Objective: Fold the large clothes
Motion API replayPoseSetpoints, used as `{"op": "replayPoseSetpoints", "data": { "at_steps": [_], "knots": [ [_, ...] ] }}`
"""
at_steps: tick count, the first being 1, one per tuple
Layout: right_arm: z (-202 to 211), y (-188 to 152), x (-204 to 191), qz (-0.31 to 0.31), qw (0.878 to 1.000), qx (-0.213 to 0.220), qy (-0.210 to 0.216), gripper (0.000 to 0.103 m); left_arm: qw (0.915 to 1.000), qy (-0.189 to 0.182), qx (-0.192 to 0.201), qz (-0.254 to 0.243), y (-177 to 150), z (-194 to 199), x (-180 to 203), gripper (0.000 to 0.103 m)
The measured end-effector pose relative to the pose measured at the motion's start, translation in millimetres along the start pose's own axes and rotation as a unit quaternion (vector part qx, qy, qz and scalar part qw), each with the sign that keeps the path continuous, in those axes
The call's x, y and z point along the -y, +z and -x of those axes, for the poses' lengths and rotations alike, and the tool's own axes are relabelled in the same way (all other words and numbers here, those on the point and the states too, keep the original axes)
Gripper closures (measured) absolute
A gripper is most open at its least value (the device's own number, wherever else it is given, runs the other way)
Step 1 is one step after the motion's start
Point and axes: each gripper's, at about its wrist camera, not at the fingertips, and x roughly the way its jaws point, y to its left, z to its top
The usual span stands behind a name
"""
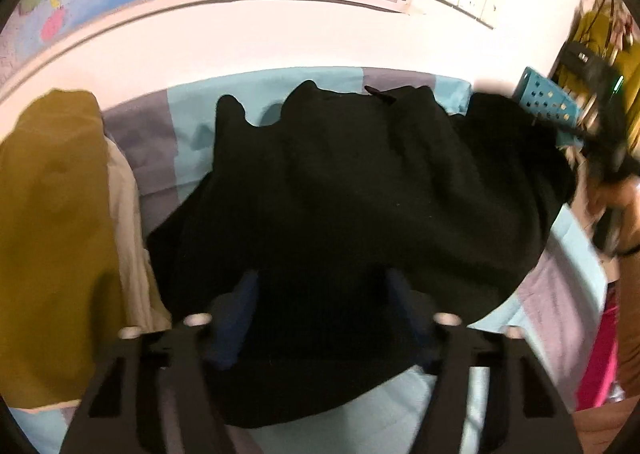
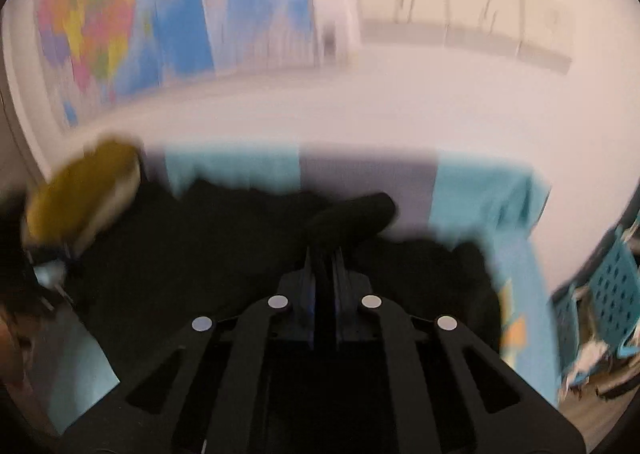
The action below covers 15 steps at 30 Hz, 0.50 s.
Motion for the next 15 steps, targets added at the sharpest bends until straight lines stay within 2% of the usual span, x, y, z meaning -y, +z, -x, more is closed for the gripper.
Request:
{"op": "replayPoseSetpoints", "data": {
  "at_steps": [2,4,6,7,8,9,10,11,12,13,14,15],
  "knots": [
    [19.1,16.8,-0.6,-0.014,0.998,0.059,0.018,0.097,0.9999,-0.008,0.007,0.003,0.0,3.2,-1.9,0.072],
    [15.6,22.8,-2.1,-0.013,0.997,0.069,0.034,0.097,0.9998,-0.006,0.015,0.01,-0.4,6.4,-4.5,0.074],
    [-19.7,16.7,-3.1,-0.005,0.999,0.003,0.034,0.097,0.9998,-0.002,0.013,0.016,-1.0,6.0,-6.5,0.075],
    [-37.6,9.1,-4.0,0.003,0.999,-0.032,0.014,0.097,0.9997,-0.004,0.01,0.02,-1.8,5.9,-7.3,0.073],
    [-58.8,-4.4,-5.6,0.02,0.997,-0.073,-0.011,0.096,0.9997,-0.006,0.009,0.023,-2.2,6.3,-8.1,0.069],
    [-73.8,-17.1,-7.6,0.035,0.993,-0.108,-0.018,0.096,0.9996,-0.007,0.006,0.028,-2.1,6.8,-9.2,0.052],
    [-80.0,-25.0,-8.7,0.038,0.991,-0.123,-0.022,0.096,0.9993,-0.016,0.003,0.034,-1.2,8.2,-10.4,0.044],
    [-82.0,-32.6,-11.4,0.044,0.991,-0.126,-0.021,0.095,0.999,-0.026,0.005,0.036,-0.2,9.8,-11.1,0.035],
    [-79.5,-35.0,-14.1,0.051,0.991,-0.121,-0.024,0.095,0.9987,-0.034,0.009,0.037,1.2,12.0,-10.6,0.032],
    [-76.2,-34.8,-15.2,0.053,0.992,-0.116,-0.025,0.095,0.9987,-0.034,0.013,0.035,3.7,13.3,-9.0,0.029],
    [-72.7,-31.8,-15.8,0.046,0.992,-0.112,-0.024,0.095,0.9988,-0.032,0.014,0.033,6.3,12.7,-7.6,0.018],
    [-70.1,-29.3,-16.0,0.04,0.993,-0.106,-0.023,0.095,0.9989,-0.032,0.013,0.032,10.4,10.6,-5.4,0.014]
  ]
}}
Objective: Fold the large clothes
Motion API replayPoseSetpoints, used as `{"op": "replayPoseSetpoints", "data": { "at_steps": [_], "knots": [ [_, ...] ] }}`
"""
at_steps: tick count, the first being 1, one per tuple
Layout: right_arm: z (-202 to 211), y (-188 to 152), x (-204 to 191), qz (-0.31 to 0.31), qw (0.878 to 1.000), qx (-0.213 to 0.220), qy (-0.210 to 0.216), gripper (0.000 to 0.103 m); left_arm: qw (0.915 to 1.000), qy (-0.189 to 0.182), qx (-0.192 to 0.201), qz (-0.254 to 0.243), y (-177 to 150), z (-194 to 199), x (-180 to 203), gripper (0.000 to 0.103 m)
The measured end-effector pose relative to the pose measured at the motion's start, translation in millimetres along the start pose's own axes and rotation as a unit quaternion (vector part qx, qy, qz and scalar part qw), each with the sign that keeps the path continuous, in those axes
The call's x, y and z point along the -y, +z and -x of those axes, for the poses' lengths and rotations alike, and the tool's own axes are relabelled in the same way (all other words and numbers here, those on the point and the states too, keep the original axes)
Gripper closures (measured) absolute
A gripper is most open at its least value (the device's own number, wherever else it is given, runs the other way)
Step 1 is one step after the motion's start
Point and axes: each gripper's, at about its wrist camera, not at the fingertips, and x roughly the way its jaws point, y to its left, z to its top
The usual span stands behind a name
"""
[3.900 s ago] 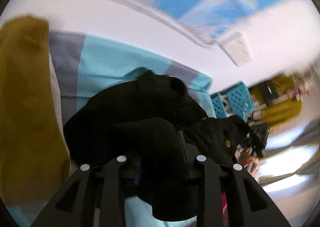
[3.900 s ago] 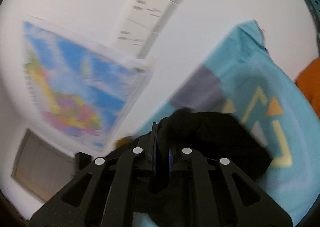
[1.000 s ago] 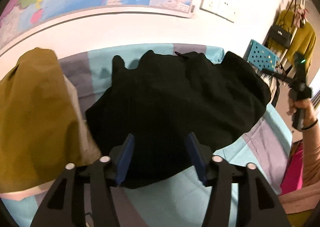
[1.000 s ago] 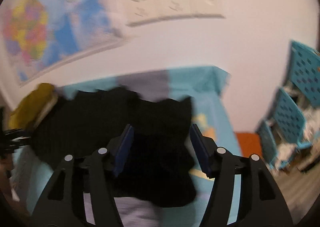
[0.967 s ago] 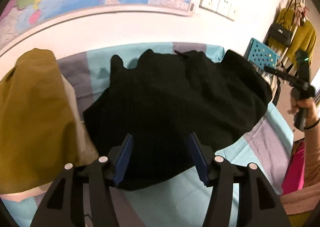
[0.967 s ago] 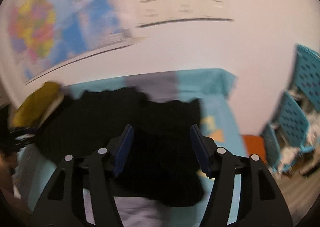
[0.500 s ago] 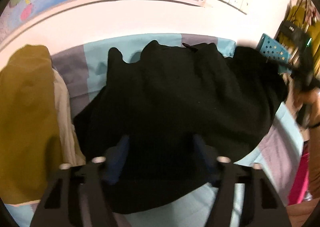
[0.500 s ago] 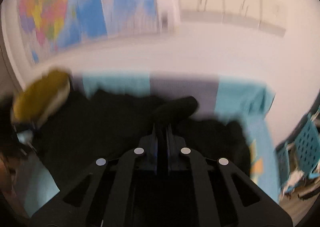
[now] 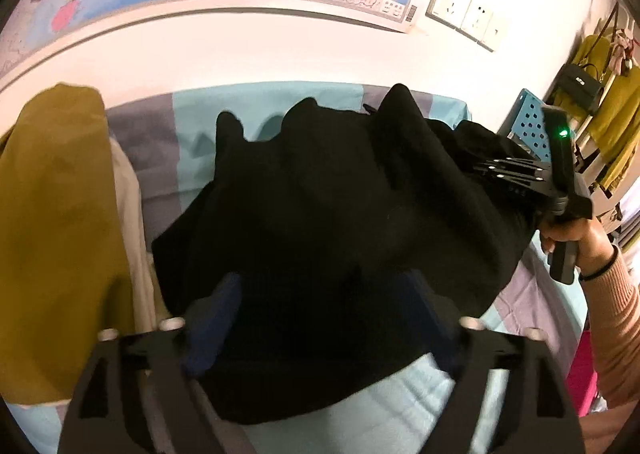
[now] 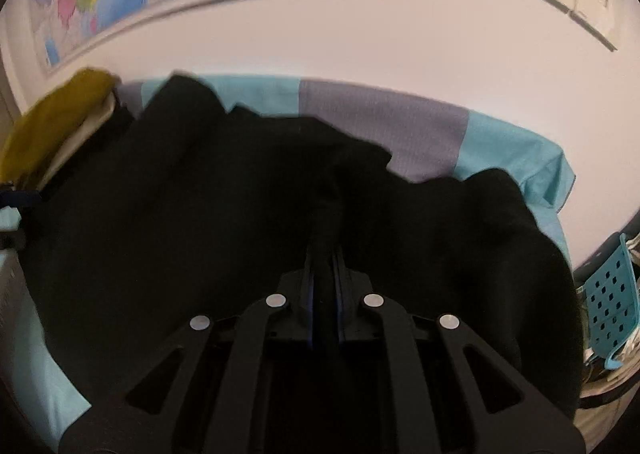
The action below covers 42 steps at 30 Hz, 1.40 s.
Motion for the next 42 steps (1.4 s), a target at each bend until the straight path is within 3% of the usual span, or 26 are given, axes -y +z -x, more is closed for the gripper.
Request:
{"op": "replayPoseSetpoints", "data": {
  "at_steps": [4,5,6,7,9,10,13,15,20,22,23,24,26,30,34,36,38,42],
  "knots": [
    [3.6,7.8,-5.5,-0.006,1.0,0.009,0.01,0.093,0.9996,0.011,-0.021,-0.016,13.4,-26.9,8.5,0.018],
    [2.2,7.9,-7.2,-0.006,1.0,0.009,0.012,0.093,0.9992,0.025,-0.025,-0.02,13.5,-33.0,10.6,0.038],
    [2.6,8.7,-6.7,-0.004,1.0,0.01,0.013,0.092,0.9975,0.057,-0.028,-0.031,14.9,-42.5,13.6,0.051],
    [0.2,9.6,-8.2,-0.001,1.0,0.01,0.013,0.091,0.997,0.063,-0.028,-0.037,15.7,-45.9,14.6,0.056],
    [1.7,9.7,-8.9,-0.002,1.0,0.014,0.015,0.091,0.9978,0.057,-0.013,-0.031,15.9,-40.9,13.8,0.092],
    [5.4,10.1,-8.0,-0.006,1.0,0.022,0.018,0.092,0.9979,0.06,-0.001,-0.022,17.1,-31.3,10.7,0.099],
    [28.5,17.8,-3.5,-0.025,0.996,0.075,0.043,0.092,0.9968,0.003,0.044,0.067,18.6,9.3,-21.5,0.101],
    [31.4,19.9,-4.0,-0.021,0.995,0.082,0.051,0.092,0.9945,-0.004,0.061,0.085,11.4,23.5,-34.7,0.101],
    [-23.2,9.8,-1.2,-0.024,0.999,-0.013,0.037,0.09,0.9946,0.039,0.006,0.096,-7.5,-0.6,-47.3,0.098],
    [-18.2,8.5,-3.8,-0.019,0.999,-0.002,0.033,0.084,0.994,0.035,0.005,0.103,-7.9,-0.8,-48.7,0.09],
    [-13.1,9.0,-3.8,-0.02,0.999,0.003,0.035,0.069,0.9941,0.033,0.015,0.102,-6.8,4.2,-46.7,0.081],
    [-5.1,9.5,-3.5,-0.023,0.999,0.013,0.04,0.064,0.9945,0.03,0.032,0.095,-5.0,10.9,-43.6,0.065],
    [8.1,9.3,-2.8,-0.022,0.999,0.026,0.038,0.056,0.9939,0.04,0.069,0.076,-0.7,28.4,-33.4,0.05],
    [43.8,2.0,13.1,-0.045,0.996,0.065,0.035,0.054,0.9936,0.038,0.104,0.024,6.5,45.0,-4.1,0.047],
    [57.1,-11.2,13.2,-0.041,0.996,0.067,0.051,0.055,0.9958,0.037,0.081,-0.022,16.1,16.2,22.7,0.047],
    [44.9,-11.7,7.7,-0.026,0.997,0.045,0.054,0.065,0.998,0.039,0.048,-0.017,15.2,-9.7,22.7,0.047],
    [22.1,-13.9,8.2,-0.04,0.997,0.011,0.06,0.066,0.9989,0.042,0.02,-0.002,17.3,-34.5,15.5,0.047],
    [18.2,-11.6,11.2,-0.06,0.996,0.015,0.071,0.061,0.9987,0.047,0.011,0.016,13.0,-45.8,5.7,0.046]
  ]
}}
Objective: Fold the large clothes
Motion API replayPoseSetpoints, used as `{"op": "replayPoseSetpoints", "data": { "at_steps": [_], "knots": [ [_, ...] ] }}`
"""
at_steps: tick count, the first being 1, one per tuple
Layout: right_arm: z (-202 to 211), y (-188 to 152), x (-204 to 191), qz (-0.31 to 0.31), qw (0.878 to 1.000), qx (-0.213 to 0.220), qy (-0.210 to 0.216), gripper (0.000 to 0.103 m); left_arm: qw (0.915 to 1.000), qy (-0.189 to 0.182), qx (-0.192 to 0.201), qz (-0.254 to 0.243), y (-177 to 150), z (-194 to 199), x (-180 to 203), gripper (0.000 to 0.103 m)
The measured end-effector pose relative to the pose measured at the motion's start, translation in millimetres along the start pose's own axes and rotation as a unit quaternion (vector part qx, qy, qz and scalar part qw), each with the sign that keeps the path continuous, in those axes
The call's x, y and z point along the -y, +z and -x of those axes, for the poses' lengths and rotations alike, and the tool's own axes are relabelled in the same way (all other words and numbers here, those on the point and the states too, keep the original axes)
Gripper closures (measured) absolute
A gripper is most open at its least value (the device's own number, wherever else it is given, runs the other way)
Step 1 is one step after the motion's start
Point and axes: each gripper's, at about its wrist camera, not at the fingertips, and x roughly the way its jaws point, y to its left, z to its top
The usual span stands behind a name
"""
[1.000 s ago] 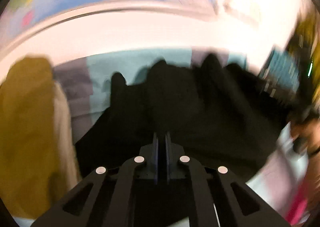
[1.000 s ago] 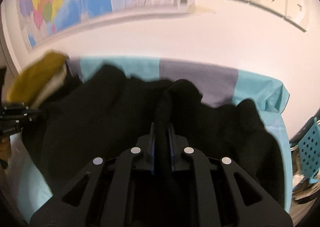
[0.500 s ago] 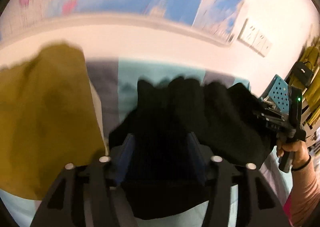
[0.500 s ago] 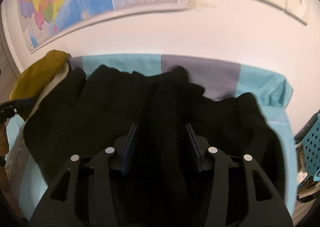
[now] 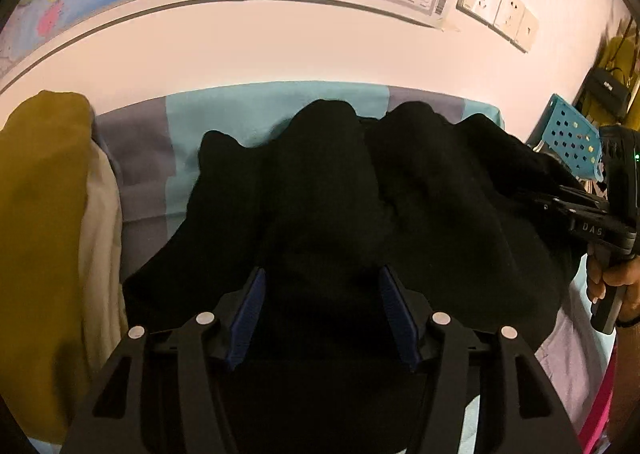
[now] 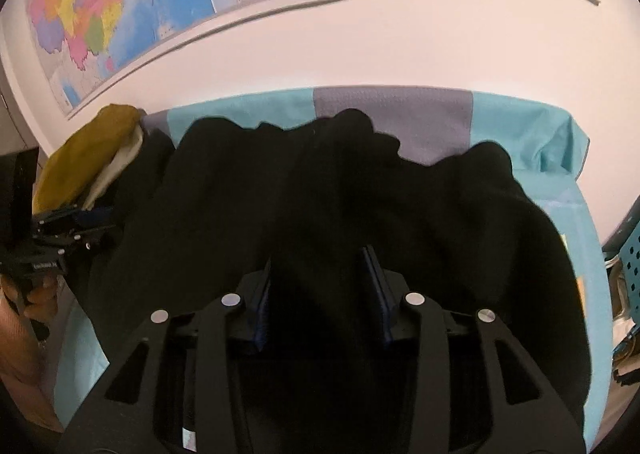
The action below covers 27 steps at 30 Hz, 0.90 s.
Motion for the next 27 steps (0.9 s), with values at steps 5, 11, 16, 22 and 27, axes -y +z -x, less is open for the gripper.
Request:
{"op": "replayPoseSetpoints", "data": {
  "at_steps": [5,11,16,22,27],
  "knots": [
    [44.3,-5.8,2.5,-0.012,0.998,0.05,0.02,0.041,0.9995,-0.002,0.024,0.018,-7.7,29.1,-4.0,0.037],
    [96.1,-39.5,17.5,-0.063,0.992,0.072,0.082,0.038,0.9978,-0.024,0.048,0.039,-37.0,66.0,-9.7,0.032],
    [112.6,-75.3,21.8,-0.104,0.984,0.059,0.128,0.033,0.9974,-0.026,0.041,0.053,-67.4,79.2,-8.6,0.031],
    [104.9,-106.9,17.2,-0.129,0.981,0.029,0.142,0.031,0.9985,0.007,0.036,0.041,-79.1,88.2,2.9,0.028],
    [95.6,-114.8,18.7,-0.157,0.976,0.029,0.149,0.026,0.9987,0.002,0.033,0.039,-81.5,88.0,8.1,0.027]
  ]
}}
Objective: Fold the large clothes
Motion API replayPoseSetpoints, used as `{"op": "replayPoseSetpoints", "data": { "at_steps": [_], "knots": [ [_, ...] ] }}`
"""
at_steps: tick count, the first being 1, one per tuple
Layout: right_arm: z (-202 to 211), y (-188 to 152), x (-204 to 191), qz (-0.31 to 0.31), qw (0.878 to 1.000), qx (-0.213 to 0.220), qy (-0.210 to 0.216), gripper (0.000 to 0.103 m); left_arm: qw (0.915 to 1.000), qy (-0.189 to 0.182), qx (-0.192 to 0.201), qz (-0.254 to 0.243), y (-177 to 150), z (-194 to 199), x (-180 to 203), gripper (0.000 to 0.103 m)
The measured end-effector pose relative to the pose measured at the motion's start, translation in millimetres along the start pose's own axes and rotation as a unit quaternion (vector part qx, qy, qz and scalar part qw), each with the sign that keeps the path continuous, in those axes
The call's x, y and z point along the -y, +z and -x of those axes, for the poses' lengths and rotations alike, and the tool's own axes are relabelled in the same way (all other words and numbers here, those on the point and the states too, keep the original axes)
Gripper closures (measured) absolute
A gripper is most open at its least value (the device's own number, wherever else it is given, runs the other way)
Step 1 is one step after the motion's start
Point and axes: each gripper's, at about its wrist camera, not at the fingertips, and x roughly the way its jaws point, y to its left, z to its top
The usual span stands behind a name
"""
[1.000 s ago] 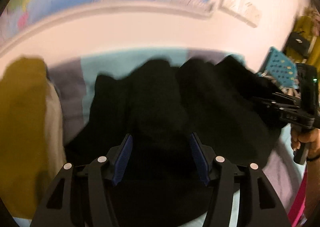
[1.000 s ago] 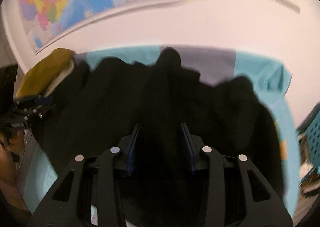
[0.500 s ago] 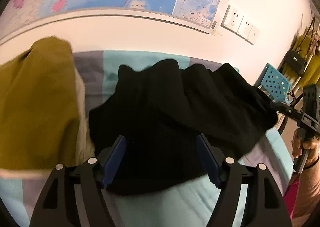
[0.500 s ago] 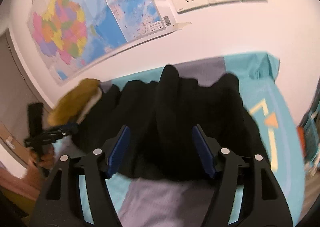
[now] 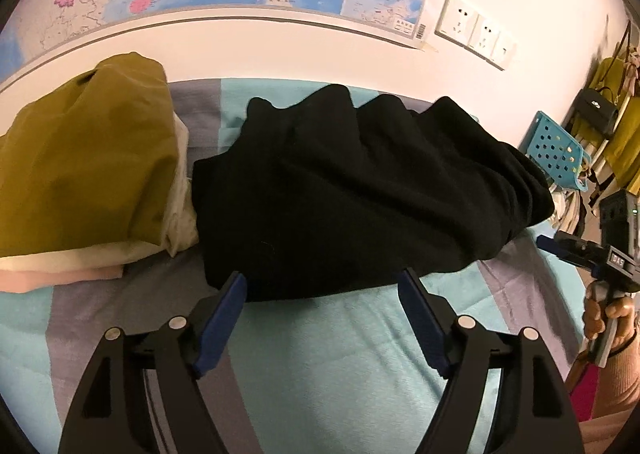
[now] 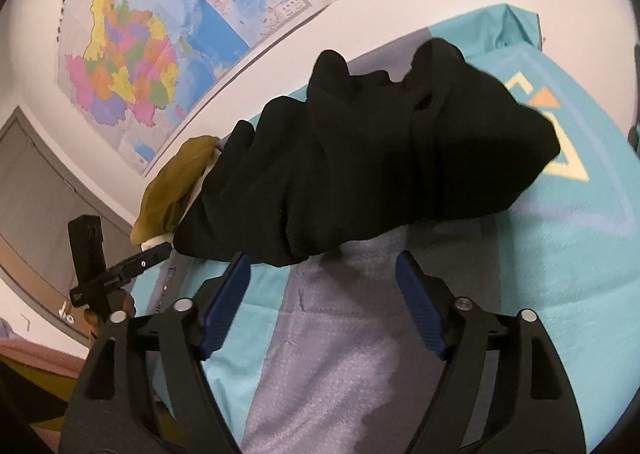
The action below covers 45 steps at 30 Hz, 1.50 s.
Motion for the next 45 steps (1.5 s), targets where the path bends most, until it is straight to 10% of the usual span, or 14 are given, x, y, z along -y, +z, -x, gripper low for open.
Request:
{"op": "replayPoseSetpoints", "data": {
  "at_steps": [20,31,37,42,45],
  "knots": [
    [-46.7,24.3,17.4,-0.071,0.997,0.021,-0.027,0.019,0.9946,-0.064,-0.058,0.058,-17.7,-33.8,-13.3,0.022],
    [-61.6,43.8,27.1,-0.124,0.99,0.069,-0.016,0.018,0.9667,-0.167,-0.033,0.191,12.8,-67.4,-37.5,0.01],
    [-58.7,49.2,37.4,-0.157,0.982,0.102,-0.014,0.019,0.9659,-0.145,-0.027,0.213,30.3,-81.6,-34.9,0.011],
    [-64.5,57.5,41.6,-0.168,0.979,0.115,-0.021,0.028,0.9734,-0.095,-0.034,0.205,41.6,-90.2,-29.0,0.046],
    [-56.1,61.3,42.5,-0.152,0.982,0.113,-0.021,0.074,0.9699,-0.102,-0.046,0.216,41.6,-87.3,-32.4,0.075]
  ]
}}
